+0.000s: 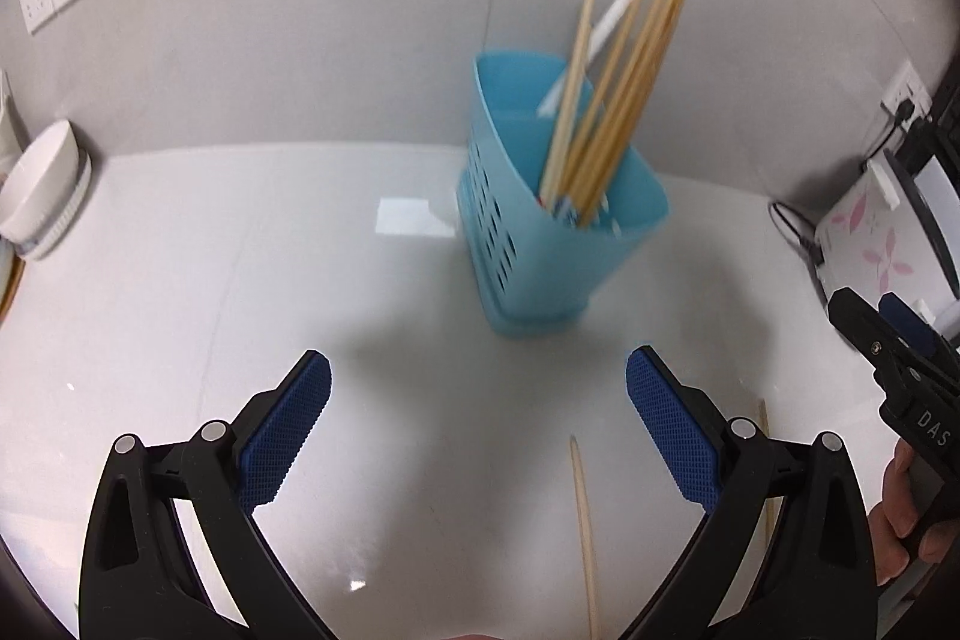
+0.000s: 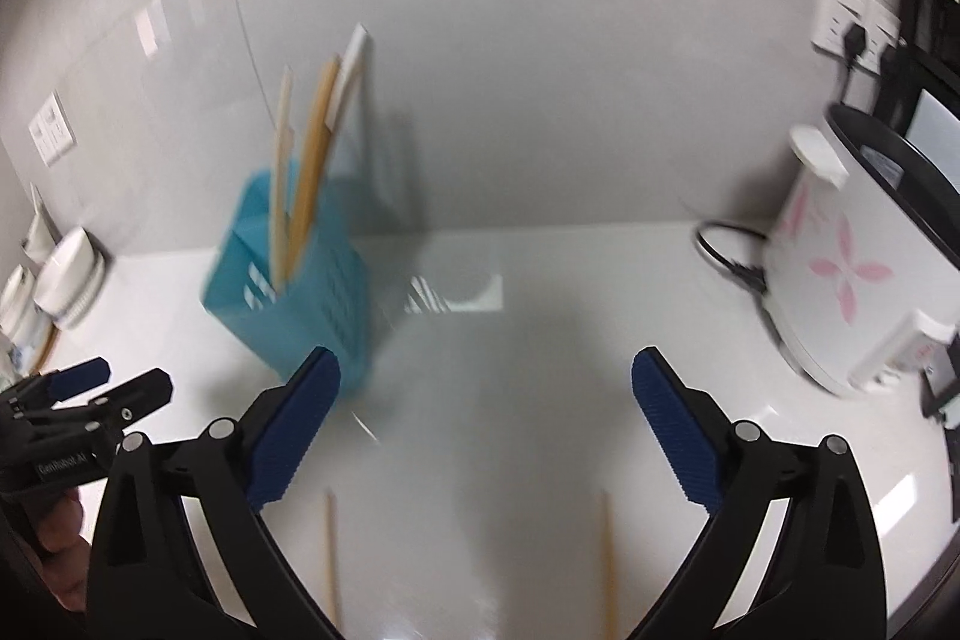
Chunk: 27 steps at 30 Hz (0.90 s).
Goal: Organize utensils
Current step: 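Move both open tools back over the last chopsticks on the counter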
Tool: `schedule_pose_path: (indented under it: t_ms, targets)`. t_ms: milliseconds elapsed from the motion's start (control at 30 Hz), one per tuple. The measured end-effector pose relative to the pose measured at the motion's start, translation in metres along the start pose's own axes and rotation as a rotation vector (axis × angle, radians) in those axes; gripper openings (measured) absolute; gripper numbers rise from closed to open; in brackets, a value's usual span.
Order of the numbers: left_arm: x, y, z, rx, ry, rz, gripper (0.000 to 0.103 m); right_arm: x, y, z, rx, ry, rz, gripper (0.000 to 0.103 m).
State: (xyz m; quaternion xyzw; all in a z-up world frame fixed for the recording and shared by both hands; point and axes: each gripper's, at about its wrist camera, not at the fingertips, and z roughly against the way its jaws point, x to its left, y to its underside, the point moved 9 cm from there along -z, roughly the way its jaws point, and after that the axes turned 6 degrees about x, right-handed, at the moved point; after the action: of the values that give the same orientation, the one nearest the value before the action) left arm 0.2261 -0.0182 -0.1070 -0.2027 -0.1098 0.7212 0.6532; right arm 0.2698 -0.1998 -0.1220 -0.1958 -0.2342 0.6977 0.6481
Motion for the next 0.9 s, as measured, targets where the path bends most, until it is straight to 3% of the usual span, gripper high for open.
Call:
schedule_pose_path:
  t_ms: [267, 667, 900]
  targets:
    - [-0.024, 0.050, -0.024, 0.109, -0.008, -0.013, 0.097, -0.040, 0.064, -0.014, 0.141, 0.055, 0.012, 0.094]
    - [-0.048, 0.118, -0.058, 0.266, -0.009, -0.016, 0.097, -0.070, 0.135, -0.028, 0.317, 0.061, 0.013, 0.094]
    - [-0.056, 0.146, -0.070, 0.332, -0.028, -0.020, 0.097, -0.073, 0.169, -0.039, 0.436, 0.042, 0.004, 0.078]
